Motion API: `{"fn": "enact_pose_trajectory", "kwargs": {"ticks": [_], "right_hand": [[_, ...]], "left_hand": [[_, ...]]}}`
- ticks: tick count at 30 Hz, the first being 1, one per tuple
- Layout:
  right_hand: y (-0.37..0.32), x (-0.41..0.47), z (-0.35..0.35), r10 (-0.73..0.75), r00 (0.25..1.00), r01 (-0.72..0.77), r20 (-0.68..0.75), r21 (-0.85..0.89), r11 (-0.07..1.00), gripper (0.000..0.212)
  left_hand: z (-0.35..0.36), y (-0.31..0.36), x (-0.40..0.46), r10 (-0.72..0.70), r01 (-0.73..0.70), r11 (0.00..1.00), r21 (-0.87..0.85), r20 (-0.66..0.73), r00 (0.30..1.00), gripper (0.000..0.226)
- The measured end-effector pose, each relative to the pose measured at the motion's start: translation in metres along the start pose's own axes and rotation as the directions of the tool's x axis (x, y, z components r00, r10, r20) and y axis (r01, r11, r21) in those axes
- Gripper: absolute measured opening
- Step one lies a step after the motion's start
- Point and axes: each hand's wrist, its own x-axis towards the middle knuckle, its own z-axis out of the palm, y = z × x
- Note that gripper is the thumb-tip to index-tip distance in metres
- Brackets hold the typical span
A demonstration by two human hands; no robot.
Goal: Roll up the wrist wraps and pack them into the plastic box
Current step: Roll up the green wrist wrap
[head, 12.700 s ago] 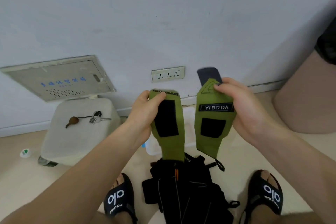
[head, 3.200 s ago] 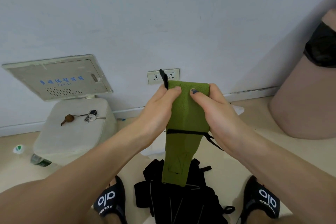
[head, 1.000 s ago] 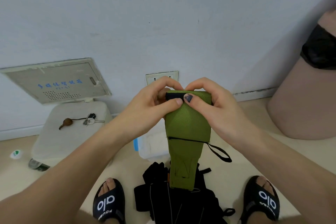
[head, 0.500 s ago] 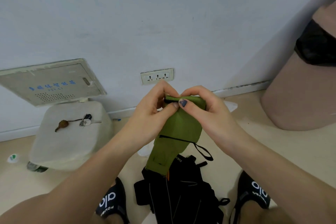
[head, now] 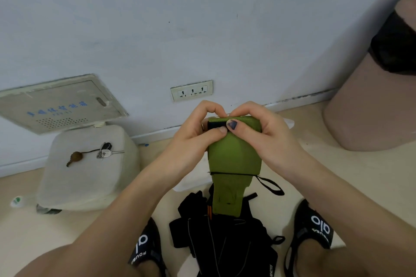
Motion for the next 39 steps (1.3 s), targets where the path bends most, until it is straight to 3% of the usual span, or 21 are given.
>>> {"fn": "enact_pose_trajectory", "kwargs": {"ticks": [4, 10, 19, 23, 28, 35, 39], "right_hand": [[0.001, 0.007, 0.001, 0.027, 1.0, -0.027, 0.011, -0.022, 0.999, 0.006], [0.0, 0.01, 0.009, 0.15, 0.988, -0.147, -0.023, 0.099, 0.984, 0.007], [-0.004, 0.013, 0.009, 0.218, 0.976, -0.215, 0.023, 0.303, 0.929, 0.006], [-0.003, 0.015, 0.01, 0.149, 0.989, -0.143, -0.005, 0.26, 0.955, 0.017], [-0.002, 0.016, 0.01, 0.039, 0.998, -0.032, -0.042, 0.153, 0.988, 0.008], [0.0, 0.014, 0.007, -0.045, 0.997, 0.049, -0.057, 0.085, 0.995, 0.016], [-0.003, 0.016, 0.001, 0.09, 0.996, -0.085, -0.024, 0.137, 0.987, 0.024]], "left_hand": [[0.0, -0.002, 0.005, 0.02, -0.019, 1.0, 0.023, -0.042, 0.999, 0.025], [0.0, -0.004, 0.009, 0.095, -0.083, 0.991, 0.103, -0.116, 0.989, 0.028], [-0.004, -0.005, 0.012, 0.075, -0.067, 0.996, 0.06, -0.147, 0.986, 0.031], [-0.007, -0.004, 0.014, 0.034, -0.04, 0.998, -0.045, -0.126, 0.991, 0.027], [-0.011, 0.0, 0.015, -0.094, 0.082, 0.98, -0.18, -0.06, 0.994, 0.021], [-0.013, -0.001, 0.017, -0.06, 0.058, 0.996, -0.069, -0.037, 0.997, 0.016], [-0.016, 0.002, 0.015, 0.019, -0.02, 0.999, -0.026, -0.018, 1.0, 0.017]]}}
